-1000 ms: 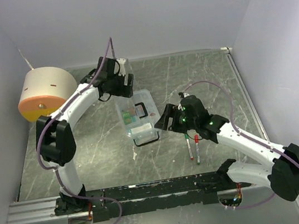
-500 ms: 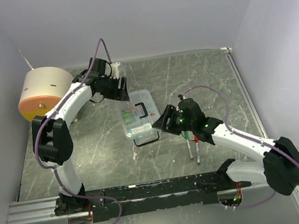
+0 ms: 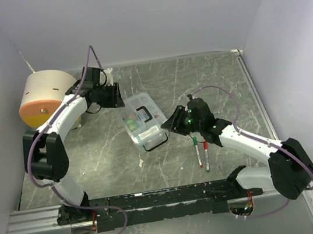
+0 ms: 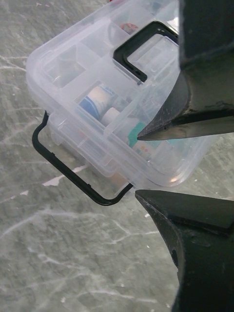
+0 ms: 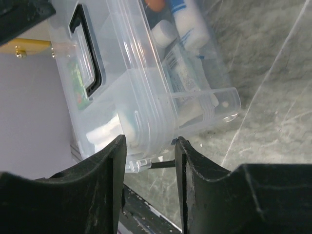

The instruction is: Organize the medicine kit

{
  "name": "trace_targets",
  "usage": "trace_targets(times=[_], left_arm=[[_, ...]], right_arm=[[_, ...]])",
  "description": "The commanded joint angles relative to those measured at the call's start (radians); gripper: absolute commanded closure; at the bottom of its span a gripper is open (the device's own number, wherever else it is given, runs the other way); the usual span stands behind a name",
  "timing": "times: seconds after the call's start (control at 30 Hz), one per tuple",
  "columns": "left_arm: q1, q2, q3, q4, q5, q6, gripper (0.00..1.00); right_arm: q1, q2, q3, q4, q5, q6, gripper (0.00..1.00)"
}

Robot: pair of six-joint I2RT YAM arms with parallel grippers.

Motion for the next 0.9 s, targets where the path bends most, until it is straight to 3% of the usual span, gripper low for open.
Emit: trace_targets(times=[0.0, 0.27, 0.63, 0.87], left_arm=[[-0.023, -0.055, -0.141, -0.119, -0.001, -0.069, 0.56], [-0.023, -0.220, -0.349, -0.092, -0.066, -0.177, 0.61], [-0.024, -0.465, -0.586, -0.042, -0.080, -0.369, 0.60], [-0.022, -0.531, -0.626, -0.056, -0.119, -0.394, 0.55]], right_arm=[[-0.055, 0.074, 0.039, -0.012, -0.006, -0.181, 0.75], [-0.131, 0.202, 0.181, -0.026, -0.090, -0.341, 0.77], [-0.139, 0.375, 0.336, -0.003, -0.091, -0.388, 0.76], [-0.162, 0.382, 0.365, 0.007, -0.121, -0.361, 0.67]])
